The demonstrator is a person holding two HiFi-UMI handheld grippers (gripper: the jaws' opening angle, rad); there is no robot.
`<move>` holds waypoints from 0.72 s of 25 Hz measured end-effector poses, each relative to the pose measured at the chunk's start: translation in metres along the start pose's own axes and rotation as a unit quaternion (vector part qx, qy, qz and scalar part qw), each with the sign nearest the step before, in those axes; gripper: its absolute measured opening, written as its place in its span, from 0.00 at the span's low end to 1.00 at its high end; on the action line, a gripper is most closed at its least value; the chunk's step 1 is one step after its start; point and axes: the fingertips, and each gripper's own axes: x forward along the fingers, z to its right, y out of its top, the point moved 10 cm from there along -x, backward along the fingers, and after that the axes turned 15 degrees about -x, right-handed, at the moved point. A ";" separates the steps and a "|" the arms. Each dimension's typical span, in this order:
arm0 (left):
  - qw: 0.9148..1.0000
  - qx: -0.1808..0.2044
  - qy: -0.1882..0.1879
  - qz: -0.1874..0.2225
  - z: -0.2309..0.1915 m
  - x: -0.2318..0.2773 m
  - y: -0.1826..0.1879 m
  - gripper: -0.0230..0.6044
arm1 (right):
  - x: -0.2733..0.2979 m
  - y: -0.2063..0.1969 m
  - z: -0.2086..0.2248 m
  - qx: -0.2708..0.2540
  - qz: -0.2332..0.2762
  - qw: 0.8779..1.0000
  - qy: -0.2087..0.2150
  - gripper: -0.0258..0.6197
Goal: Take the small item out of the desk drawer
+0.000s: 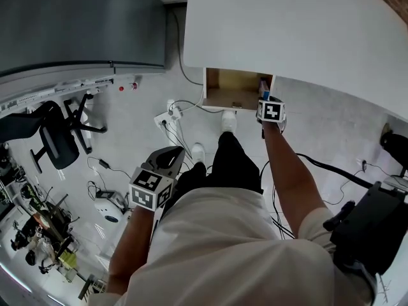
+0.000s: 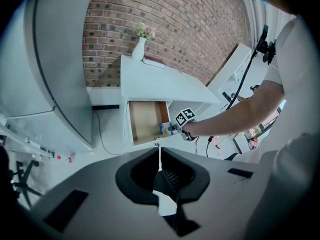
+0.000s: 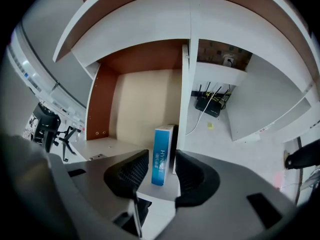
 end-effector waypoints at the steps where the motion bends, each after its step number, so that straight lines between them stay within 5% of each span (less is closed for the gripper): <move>1: 1.000 -0.003 0.000 0.000 0.003 -0.004 0.003 0.09 | -0.005 0.005 0.002 -0.002 -0.003 1.000 0.000 0.33; 5: 1.000 -0.006 0.002 0.003 0.018 -0.020 0.009 0.09 | -0.024 0.009 0.008 -0.004 -0.005 1.000 -0.001 0.23; 18: 1.000 0.000 -0.005 0.012 -0.012 -0.003 -0.011 0.09 | -0.003 0.005 0.008 0.010 0.001 1.000 -0.005 0.21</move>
